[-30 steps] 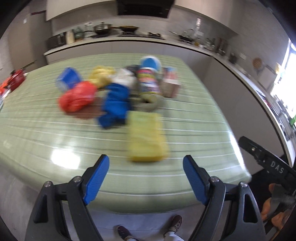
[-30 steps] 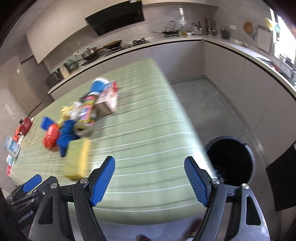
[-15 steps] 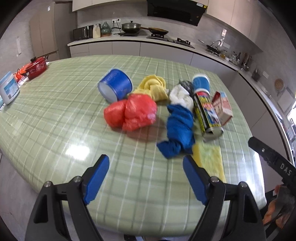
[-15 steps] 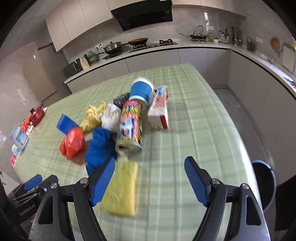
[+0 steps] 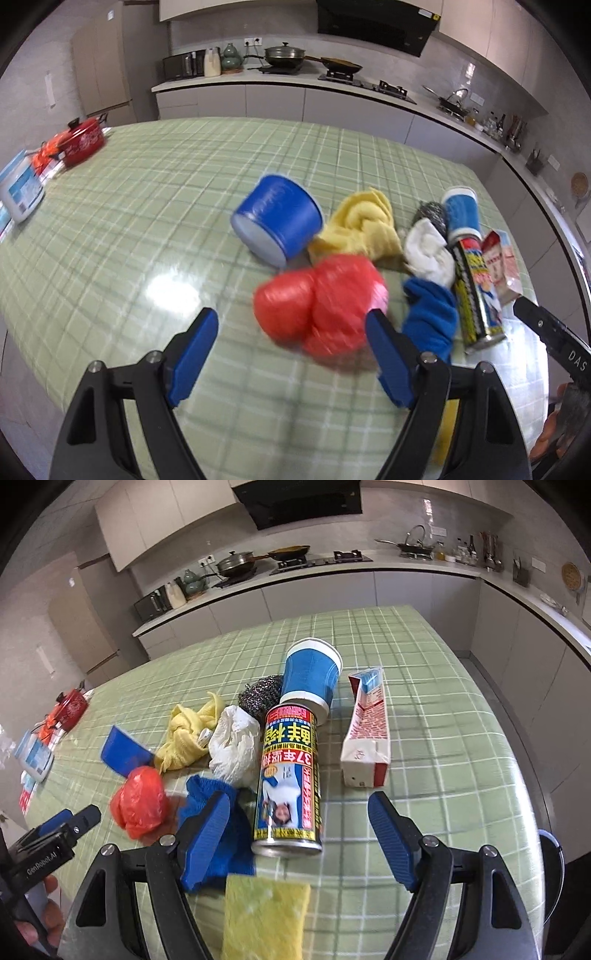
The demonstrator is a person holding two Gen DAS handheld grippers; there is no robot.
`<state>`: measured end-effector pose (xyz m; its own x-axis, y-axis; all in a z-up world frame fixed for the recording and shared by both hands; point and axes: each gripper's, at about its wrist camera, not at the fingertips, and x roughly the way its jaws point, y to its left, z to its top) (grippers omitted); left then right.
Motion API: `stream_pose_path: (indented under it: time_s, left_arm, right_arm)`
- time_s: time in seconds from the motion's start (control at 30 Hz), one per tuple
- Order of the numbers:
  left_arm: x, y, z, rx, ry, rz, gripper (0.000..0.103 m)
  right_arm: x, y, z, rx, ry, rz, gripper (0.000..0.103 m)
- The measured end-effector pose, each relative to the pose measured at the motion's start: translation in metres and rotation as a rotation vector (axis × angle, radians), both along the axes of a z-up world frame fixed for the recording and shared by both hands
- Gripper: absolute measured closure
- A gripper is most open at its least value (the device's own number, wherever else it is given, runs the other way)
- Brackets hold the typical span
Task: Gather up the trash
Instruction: 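Grasp the blue plastic cup with the left tool while the right tool grasps the spray can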
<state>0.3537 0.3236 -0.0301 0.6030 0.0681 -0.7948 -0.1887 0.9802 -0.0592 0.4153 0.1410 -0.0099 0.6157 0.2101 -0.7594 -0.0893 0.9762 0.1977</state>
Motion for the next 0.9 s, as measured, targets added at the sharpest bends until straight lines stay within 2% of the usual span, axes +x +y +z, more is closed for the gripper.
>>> stream_pose_path:
  time_s: [0.4, 0.7, 0.9]
  left_arm:
    - [0.063, 0.030, -0.009, 0.022, 0.014, -0.166, 0.020]
    - [0.084, 0.036, -0.024, 0.001, 0.051, -0.200, 0.020]
    - [0.084, 0.038, -0.031, -0.010, 0.061, -0.212, 0.020]
  right_arm:
    - [0.034, 0.032, -0.017, -0.044, 0.054, -0.134, 0.024]
    - [0.048, 0.037, -0.029, -0.065, 0.093, -0.165, 0.024]
    - [0.053, 0.037, -0.035, -0.061, 0.105, -0.162, 0.024]
